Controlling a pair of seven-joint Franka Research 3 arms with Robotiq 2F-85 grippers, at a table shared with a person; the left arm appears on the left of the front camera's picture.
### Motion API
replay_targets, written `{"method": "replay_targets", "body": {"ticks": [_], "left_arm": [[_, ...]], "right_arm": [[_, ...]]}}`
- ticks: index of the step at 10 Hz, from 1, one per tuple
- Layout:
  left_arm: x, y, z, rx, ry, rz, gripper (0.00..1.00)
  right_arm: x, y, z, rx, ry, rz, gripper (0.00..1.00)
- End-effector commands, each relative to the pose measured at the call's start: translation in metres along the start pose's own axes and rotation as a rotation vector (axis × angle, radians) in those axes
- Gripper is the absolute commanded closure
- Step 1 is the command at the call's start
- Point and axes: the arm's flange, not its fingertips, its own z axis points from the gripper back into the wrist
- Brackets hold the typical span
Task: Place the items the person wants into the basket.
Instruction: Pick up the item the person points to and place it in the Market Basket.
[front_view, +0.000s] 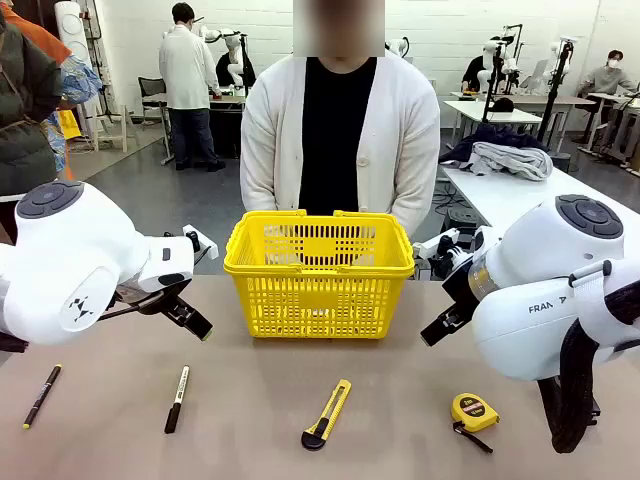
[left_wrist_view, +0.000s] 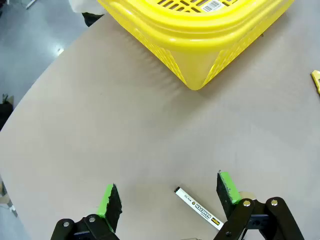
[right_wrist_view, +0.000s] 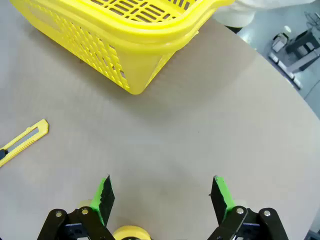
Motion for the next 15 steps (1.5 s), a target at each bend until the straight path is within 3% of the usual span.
{"method": "replay_targets", "body": {"ticks": [1,15], "left_arm": [[0.0000,0.0000,0.0000,0.000,0.000,0.000,0.00],[0.0000,0.0000,0.0000,0.000,0.000,0.000,0.00]], "right_arm": [[0.0000,0.0000,0.0000,0.000,0.000,0.000,0.00],[0.0000,0.0000,0.0000,0.000,0.000,0.000,0.00]]}}
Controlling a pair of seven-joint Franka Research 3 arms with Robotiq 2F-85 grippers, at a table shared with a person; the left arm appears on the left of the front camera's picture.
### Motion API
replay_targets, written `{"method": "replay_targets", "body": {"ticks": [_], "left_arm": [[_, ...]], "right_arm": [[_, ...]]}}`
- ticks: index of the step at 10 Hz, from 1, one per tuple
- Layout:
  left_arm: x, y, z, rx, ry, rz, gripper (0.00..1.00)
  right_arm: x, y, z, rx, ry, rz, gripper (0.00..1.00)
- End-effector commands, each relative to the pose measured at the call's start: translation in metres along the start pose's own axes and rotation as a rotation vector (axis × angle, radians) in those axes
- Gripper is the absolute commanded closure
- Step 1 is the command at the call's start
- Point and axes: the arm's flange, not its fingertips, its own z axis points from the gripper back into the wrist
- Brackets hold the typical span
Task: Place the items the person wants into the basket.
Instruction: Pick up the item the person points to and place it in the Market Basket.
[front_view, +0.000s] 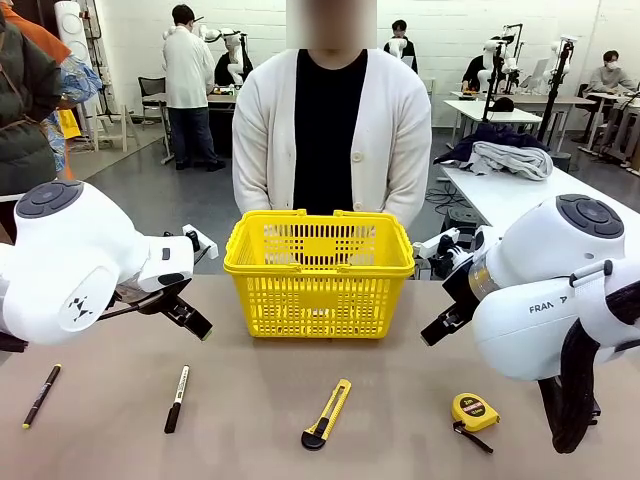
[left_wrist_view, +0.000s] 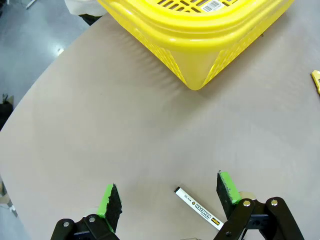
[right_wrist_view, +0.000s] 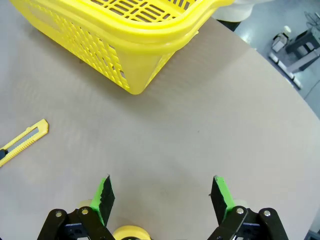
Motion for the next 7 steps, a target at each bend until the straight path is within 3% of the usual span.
{"method": "replay_targets", "body": {"ticks": [1,2,4,7], "left_arm": [[0.000,0.000,0.000,0.000,0.000,0.000,0.00],[0.000,0.000,0.000,0.000,0.000,0.000,0.00],[0.020,0.006,0.087,0.043,-0.009,-0.088,0.00],[0.058,0.023,0.165,0.046,0.067,-0.103,0.00]], "right_arm": [[0.000,0.000,0.000,0.000,0.000,0.000,0.00],[0.000,0.000,0.000,0.000,0.000,0.000,0.00],[0.016,-0.005,0.068,-0.049,0.002,-0.089,0.00],[0.054,-0.006,0.158,-0.112,0.033,-0.062,0.00]]}}
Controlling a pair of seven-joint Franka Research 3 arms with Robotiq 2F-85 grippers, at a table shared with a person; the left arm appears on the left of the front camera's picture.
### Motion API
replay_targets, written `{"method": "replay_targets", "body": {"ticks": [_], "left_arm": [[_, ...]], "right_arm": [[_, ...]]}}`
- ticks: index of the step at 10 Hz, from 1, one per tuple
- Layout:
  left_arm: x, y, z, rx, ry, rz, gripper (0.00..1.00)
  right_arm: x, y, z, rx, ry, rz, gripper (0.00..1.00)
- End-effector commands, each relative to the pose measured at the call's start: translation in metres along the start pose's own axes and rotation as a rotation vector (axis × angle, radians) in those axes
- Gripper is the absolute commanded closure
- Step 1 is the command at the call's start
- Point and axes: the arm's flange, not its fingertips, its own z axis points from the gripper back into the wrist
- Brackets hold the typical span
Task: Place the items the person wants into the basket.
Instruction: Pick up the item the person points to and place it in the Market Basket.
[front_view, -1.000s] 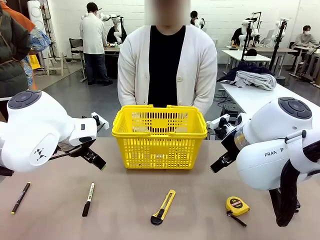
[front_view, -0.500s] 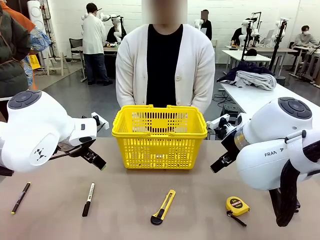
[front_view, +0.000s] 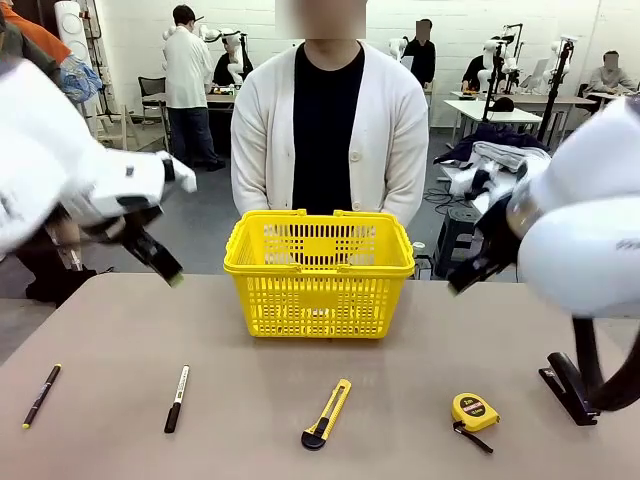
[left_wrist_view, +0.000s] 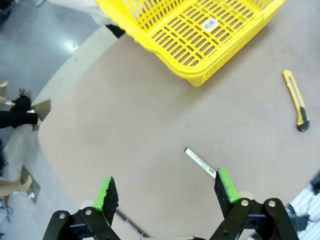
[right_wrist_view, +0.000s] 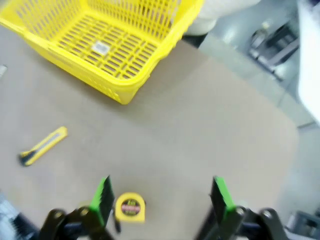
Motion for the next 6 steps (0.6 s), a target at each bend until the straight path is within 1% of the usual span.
{"method": "replay_targets", "body": {"ticks": [1,3,4,5,6], "left_arm": [[0.025,0.021,0.034,0.007,0.030,-0.013,0.00],[0.030,0.027,0.055,0.017,0.021,0.010,0.00],[0.027,0.026,0.060,0.026,0.026,0.009,0.00],[0.028,0.022,0.063,0.011,0.013,0.011,0.00],[0.028,0.022,0.063,0.011,0.013,0.011,0.00]], "right_arm": [[0.031,0.014,0.046,-0.056,0.068,0.048,0.00],[0.045,0.020,0.071,-0.072,0.097,0.069,0.00],[0.046,0.021,0.073,-0.076,0.095,0.065,0.00],[0.037,0.019,0.081,-0.051,0.057,0.067,0.00],[0.037,0.019,0.081,-0.051,0.057,0.067,0.00]]}}
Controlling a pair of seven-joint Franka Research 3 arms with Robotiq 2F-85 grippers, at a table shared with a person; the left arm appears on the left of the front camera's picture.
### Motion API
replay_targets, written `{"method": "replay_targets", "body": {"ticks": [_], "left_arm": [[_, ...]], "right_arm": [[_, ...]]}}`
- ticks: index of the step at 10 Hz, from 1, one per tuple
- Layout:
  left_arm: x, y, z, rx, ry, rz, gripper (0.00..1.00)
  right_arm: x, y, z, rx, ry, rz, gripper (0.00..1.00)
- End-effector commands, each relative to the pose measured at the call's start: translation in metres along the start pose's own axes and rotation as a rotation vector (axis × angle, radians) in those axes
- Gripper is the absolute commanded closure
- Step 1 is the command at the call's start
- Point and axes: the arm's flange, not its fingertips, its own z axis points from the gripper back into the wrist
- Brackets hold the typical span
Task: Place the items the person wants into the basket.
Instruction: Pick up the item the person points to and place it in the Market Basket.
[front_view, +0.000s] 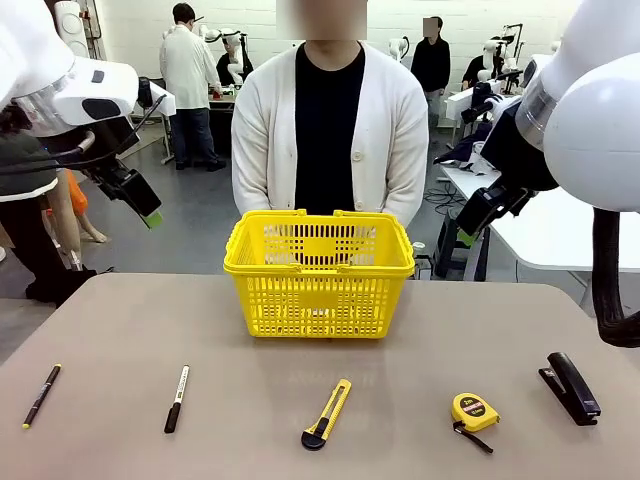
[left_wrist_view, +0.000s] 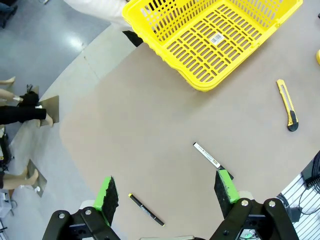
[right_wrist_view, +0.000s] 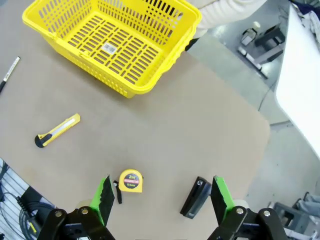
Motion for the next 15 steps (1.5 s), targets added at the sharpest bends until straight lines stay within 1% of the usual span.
{"method": "replay_targets", "body": {"ticks": [1,4,5,6,7,8,9,11,13,15], "left_arm": [[-0.002,-0.002,-0.002,-0.004,0.000,-0.004,0.00],[0.000,-0.001,-0.001,-0.001,0.002,-0.002,0.00],[-0.013,0.037,0.006,-0.246,-0.077,0.056,0.00],[-0.029,0.061,0.012,-0.403,-0.124,0.015,0.00],[-0.046,0.078,0.025,-0.459,-0.151,-0.012,0.00],[-0.067,0.093,0.044,-0.482,-0.212,-0.028,0.00],[-0.085,0.106,0.053,-0.471,-0.258,-0.026,0.00],[-0.130,0.127,0.067,-0.438,-0.305,0.004,0.00],[-0.175,0.138,0.094,-0.397,-0.318,0.039,0.00],[-0.210,0.144,0.114,-0.393,-0.342,0.068,0.00]], "right_arm": [[-0.005,-0.001,-0.005,0.002,-0.013,-0.008,0.00],[-0.001,-0.001,-0.002,0.001,0.002,-0.003,0.00],[-0.023,-0.018,-0.007,0.301,0.049,0.115,0.00],[-0.041,-0.035,-0.006,0.470,0.021,0.128,0.00],[-0.060,-0.054,0.004,0.597,-0.031,0.149,0.00],[-0.080,-0.078,0.014,0.701,-0.096,0.166,0.00],[-0.099,-0.103,0.019,0.734,-0.171,0.140,0.00],[-0.141,-0.144,0.030,0.689,-0.279,-0.010,0.00],[-0.180,-0.165,0.058,0.626,-0.341,-0.104,0.00],[-0.210,-0.174,0.080,0.595,-0.362,-0.152,0.00]]}}
